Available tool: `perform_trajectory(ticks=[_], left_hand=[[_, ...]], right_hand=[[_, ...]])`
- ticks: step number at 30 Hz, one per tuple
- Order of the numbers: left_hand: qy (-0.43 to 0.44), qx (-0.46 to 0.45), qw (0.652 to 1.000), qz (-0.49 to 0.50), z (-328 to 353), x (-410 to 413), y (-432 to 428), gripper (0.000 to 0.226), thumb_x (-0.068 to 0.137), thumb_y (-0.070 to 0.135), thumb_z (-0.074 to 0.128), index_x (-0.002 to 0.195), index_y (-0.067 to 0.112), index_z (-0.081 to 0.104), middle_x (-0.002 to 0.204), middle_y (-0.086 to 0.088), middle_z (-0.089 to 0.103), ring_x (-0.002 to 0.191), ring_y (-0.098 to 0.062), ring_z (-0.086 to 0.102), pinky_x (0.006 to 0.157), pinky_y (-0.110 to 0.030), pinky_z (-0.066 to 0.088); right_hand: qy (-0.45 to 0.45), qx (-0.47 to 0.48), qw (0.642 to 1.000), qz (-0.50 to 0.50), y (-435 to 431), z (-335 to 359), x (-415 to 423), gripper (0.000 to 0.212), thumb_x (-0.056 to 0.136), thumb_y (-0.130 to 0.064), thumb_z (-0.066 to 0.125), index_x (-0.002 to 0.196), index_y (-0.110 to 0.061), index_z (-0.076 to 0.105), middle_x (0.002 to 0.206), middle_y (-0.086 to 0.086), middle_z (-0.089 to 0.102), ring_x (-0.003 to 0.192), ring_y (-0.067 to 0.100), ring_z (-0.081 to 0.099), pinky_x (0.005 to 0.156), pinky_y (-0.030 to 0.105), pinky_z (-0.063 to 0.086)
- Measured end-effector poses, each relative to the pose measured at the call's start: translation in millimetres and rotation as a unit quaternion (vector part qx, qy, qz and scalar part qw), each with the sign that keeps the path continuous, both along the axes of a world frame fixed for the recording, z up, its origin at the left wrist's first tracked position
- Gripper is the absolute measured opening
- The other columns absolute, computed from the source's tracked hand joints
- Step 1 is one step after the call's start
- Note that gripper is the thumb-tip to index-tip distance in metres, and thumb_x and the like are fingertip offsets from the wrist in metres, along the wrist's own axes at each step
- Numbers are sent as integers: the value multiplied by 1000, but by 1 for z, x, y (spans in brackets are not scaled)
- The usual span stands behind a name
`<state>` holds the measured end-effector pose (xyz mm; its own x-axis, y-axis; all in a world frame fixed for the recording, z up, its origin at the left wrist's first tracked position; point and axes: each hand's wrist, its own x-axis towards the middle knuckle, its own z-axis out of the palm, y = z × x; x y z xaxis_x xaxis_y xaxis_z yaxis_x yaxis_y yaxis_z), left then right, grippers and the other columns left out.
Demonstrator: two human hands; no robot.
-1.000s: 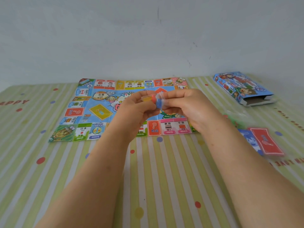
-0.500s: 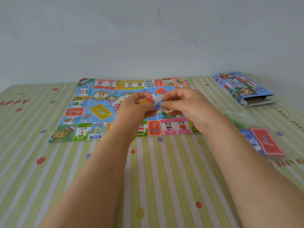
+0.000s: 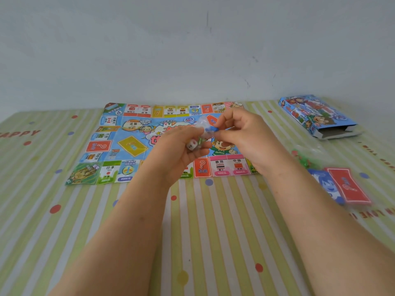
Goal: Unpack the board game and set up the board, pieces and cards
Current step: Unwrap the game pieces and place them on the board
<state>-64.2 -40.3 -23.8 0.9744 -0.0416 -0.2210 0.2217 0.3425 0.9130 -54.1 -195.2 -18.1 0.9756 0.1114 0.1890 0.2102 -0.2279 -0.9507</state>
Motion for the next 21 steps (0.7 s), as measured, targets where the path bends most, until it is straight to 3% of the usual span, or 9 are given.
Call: perform_trajectory(ticks=[5, 10, 14, 17, 21], left_hand=[[-22, 20, 1000, -5, 0, -1, 0, 20, 92, 14, 60, 109, 4, 60, 86, -10, 65, 68, -15, 66, 64, -24, 57], [-29, 40, 999, -7, -1, -2, 0, 13, 92, 12, 59, 103, 6, 63, 83, -8, 68, 67, -13, 66, 62, -23, 56], [-32, 47, 998, -14, -2, -2, -1, 13, 92, 13, 61, 102, 6, 63, 89, -9, 68, 68, -13, 66, 63, -23, 55], [-37, 57, 998, -17, -2, -3, -1, 21, 90, 15, 63, 108, 5, 63, 94, -11, 68, 70, -13, 65, 65, -23, 55], [-43, 75, 996, -24, -2, -4, -3, 24, 87, 12, 65, 110, 6, 62, 104, -16, 66, 72, -15, 63, 63, -22, 54]], right_hand=[[-33, -61, 998, -10, 1, -4, 2, 18, 80, 0, 69, 79, -19, 67, 76, -12, 65, 67, 10, 58, 71, 33, 53], [-25, -54, 998, -14, 2, -1, -1, 21, 80, 2, 65, 78, -19, 66, 77, -7, 65, 67, 11, 58, 74, 37, 55], [-13, -54, 998, -15, 4, 2, -4, 6, 82, -11, 69, 80, -16, 66, 80, -2, 66, 72, 12, 60, 79, 40, 55], [-19, -52, 998, -22, 5, 2, -6, 17, 83, -31, 72, 78, -16, 65, 78, -1, 66, 71, 12, 59, 76, 37, 54], [-28, -58, 997, -40, 4, 2, -6, 16, 84, -25, 72, 76, -14, 64, 73, -2, 64, 67, 8, 57, 70, 32, 51]])
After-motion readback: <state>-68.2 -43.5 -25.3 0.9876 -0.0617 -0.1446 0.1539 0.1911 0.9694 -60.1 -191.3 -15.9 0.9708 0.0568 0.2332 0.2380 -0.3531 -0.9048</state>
